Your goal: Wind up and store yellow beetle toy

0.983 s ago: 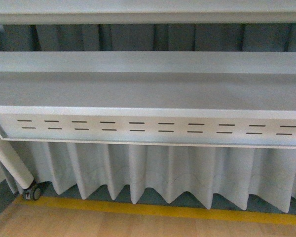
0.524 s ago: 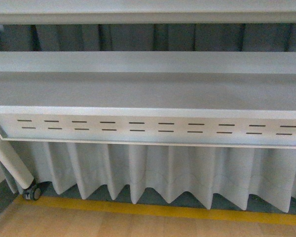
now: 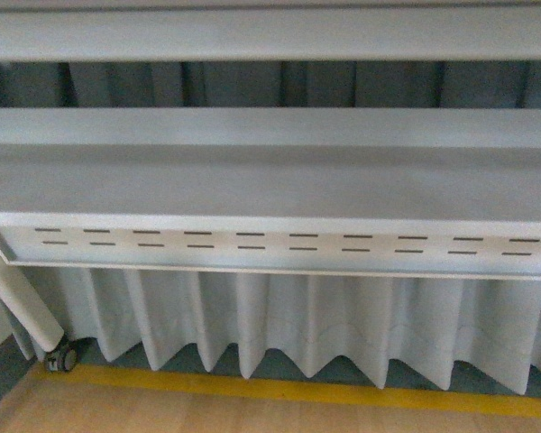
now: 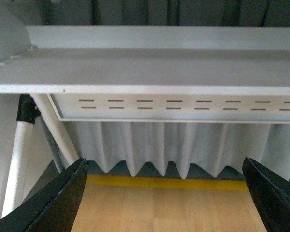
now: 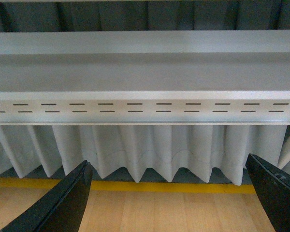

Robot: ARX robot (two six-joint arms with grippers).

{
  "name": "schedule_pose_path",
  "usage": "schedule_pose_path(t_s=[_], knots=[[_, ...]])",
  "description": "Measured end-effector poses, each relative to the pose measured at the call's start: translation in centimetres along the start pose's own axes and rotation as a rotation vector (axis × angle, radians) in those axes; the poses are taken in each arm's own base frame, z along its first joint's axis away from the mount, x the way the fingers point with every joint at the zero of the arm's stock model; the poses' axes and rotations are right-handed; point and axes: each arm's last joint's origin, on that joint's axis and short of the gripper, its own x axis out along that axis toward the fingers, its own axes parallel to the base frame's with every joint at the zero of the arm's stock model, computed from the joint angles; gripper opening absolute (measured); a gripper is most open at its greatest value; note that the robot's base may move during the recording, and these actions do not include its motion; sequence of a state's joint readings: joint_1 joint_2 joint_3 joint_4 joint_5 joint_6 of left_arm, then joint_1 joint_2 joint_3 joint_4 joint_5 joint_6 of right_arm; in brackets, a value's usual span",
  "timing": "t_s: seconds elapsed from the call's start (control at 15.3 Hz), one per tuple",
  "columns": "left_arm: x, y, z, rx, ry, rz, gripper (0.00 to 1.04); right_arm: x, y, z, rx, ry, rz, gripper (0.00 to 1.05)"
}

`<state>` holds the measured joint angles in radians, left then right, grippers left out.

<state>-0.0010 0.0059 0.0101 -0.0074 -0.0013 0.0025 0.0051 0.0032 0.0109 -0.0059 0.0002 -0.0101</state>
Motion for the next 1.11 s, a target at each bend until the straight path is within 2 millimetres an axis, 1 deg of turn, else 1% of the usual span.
schedule_pose_path(t_s=[1.11], knots=[[0.0,0.0,0.05,0.0,-0.005,-0.002,0.98,0.0,0.0,0.02,0.0,-0.002,0.0,0.98]])
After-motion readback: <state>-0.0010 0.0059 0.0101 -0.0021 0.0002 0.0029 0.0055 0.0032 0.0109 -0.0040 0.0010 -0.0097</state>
